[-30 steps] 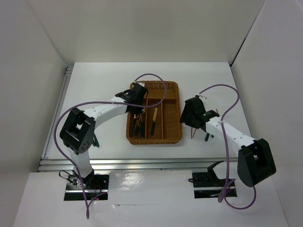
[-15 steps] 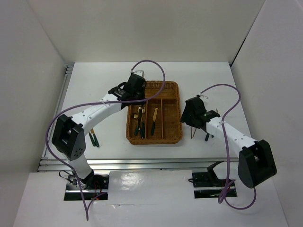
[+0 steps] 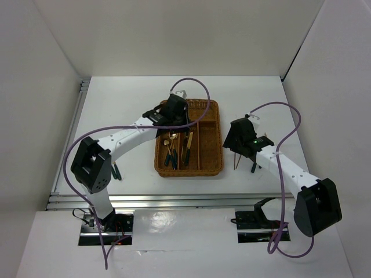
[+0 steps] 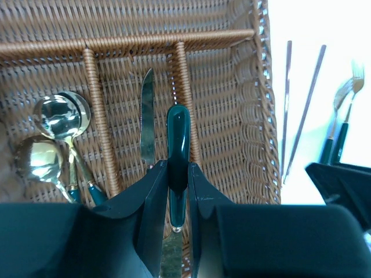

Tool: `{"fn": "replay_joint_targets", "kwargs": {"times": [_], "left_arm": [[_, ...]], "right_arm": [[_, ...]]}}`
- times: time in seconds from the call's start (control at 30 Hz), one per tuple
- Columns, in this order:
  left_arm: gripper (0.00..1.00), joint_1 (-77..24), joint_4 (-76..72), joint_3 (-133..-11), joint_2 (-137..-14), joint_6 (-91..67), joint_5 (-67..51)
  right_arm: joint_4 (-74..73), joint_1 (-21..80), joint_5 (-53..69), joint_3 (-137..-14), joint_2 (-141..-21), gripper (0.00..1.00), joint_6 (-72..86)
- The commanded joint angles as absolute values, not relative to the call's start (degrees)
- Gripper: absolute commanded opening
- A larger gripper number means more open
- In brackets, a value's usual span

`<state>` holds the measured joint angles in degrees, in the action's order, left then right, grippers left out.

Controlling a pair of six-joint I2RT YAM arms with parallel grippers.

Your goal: Sort the eating utensils into containers

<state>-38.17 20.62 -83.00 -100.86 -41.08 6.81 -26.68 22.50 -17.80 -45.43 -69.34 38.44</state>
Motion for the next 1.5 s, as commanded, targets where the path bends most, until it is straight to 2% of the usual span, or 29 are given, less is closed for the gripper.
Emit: {"fn": "replay_joint_targets", "kwargs": {"times": [0.0,0.4,0.7,0.8,0.93,1.07,1.17,1.37,1.47], "left_arm": [[0.24,-38.6,16.5,-84.6,-103.6,-44.0,6.6],[0.25,-38.6,15.7,-87.5,-110.8,-45.1,7.8],[0.43,-38.6,18.7,-89.1,-113.4,-45.1,9.9],[0.52,-38.6,19.4,-90.4,-113.4,-44.0,10.5],[0.54,-38.6,23.2,-92.9,-112.0,-42.3,11.2],[0.56,-37.5,24.6,-91.3,-105.0,-40.1,11.3],[0.59,-35.6,24.6,-85.3,-95.8,-39.0,10.7],[0.69,-31.8,26.9,-67.7,-77.9,-40.7,15.2],[0.69,-30.5,32.0,-60.6,-70.5,-44.9,19.7]], "right_arm": [[-26.6,22.1,-19.0,-46.5,-68.0,0.66,37.8],[-26.6,22.1,-17.9,-45.4,-68.0,0.66,37.8],[-26.6,22.1,-17.4,-45.4,-68.0,0.66,37.8],[-26.6,22.1,-17.4,-45.4,-68.0,0.66,37.8],[-26.6,22.1,-17.4,-45.4,-67.5,0.66,37.8],[-26.1,22.1,-16.9,-44.9,-67.5,0.66,37.8],[-25.6,22.1,-16.9,-44.4,-67.5,0.66,37.8],[-24.2,21.6,-15.7,-43.9,-67.5,0.66,37.3],[-23.6,21.1,-14.4,-43.9,-67.0,0.66,37.3]]}}
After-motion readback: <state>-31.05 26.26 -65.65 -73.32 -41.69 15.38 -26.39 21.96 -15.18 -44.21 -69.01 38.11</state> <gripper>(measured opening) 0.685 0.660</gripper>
